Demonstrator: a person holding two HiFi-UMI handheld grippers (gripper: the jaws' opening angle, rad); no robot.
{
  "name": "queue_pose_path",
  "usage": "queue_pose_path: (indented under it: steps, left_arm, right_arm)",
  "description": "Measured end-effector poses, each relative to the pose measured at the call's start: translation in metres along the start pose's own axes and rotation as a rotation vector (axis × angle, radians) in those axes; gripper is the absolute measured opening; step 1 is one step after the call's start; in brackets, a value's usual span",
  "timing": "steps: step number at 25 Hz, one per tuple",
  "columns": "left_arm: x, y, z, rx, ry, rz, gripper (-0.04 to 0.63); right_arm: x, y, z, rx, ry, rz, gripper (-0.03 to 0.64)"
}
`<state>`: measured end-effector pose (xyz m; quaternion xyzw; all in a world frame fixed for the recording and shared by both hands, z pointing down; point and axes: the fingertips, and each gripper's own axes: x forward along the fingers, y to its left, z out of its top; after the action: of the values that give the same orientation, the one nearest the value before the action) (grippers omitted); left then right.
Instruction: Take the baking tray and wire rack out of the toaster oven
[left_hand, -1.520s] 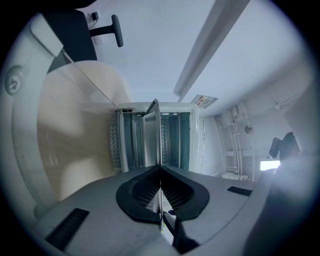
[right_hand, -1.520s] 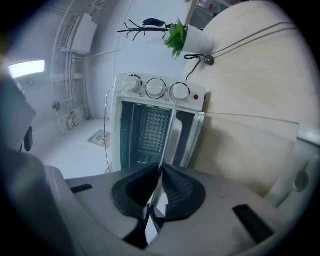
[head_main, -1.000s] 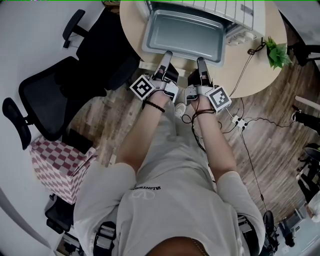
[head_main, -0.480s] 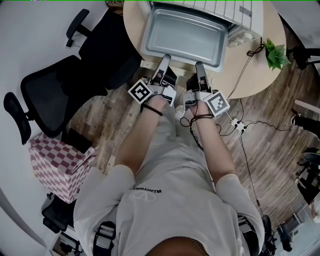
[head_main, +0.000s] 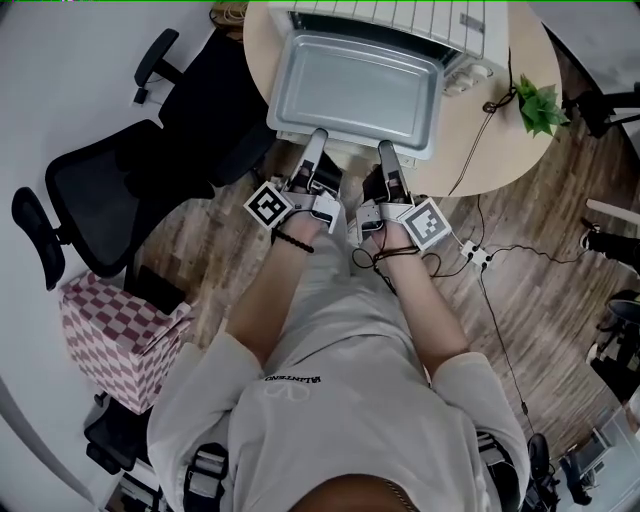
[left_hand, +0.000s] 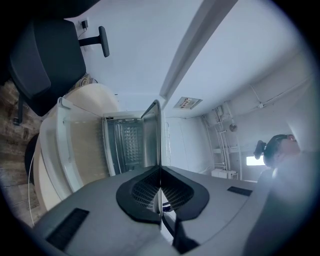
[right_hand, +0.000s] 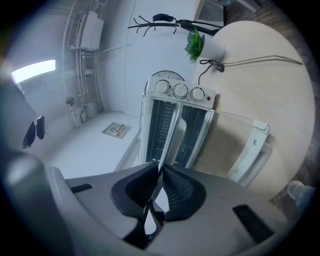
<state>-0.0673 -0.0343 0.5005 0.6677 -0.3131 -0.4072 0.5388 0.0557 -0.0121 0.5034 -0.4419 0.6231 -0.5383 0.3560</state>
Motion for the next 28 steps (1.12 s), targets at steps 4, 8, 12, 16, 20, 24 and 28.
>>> queue_pose_path:
  steps: [4, 8, 12, 16, 20, 24, 28]
  left_arm:
    - [-0.014, -0.018, -0.003, 0.003, 0.013, -0.002, 0.005]
    - [-0.025, -0.032, -0.006, -0.001, 0.025, 0.000, 0.005]
    - [-0.030, -0.044, -0.014, -0.005, 0.035, -0.005, 0.005]
    - [-0.032, -0.060, -0.022, 0.004, 0.059, -0.018, 0.005]
    - [-0.033, -0.080, -0.022, 0.009, 0.057, -0.041, 0.005]
    - [-0.027, -0.103, -0.019, 0.021, 0.057, -0.060, 0.005]
    - [-0.017, -0.127, -0.013, 0.040, 0.056, -0.083, 0.005]
  right_arm:
    - [-0.018, 0.012, -0.010, 0.000, 0.021, 0.001, 0.031]
    - [-0.030, 0.024, -0.016, -0.016, 0.046, 0.011, 0.032]
    - [-0.042, 0.032, -0.014, -0.022, 0.052, 0.010, 0.031]
    - [-0.056, 0.046, -0.011, -0.028, 0.041, 0.029, 0.031]
    - [-0.061, 0.065, -0.010, -0.029, 0.027, 0.055, 0.030]
    - [-0.060, 0.089, -0.006, -0.047, 0.028, 0.092, 0.029]
    - [-0.053, 0.112, 0.001, -0.063, 0.026, 0.131, 0.029]
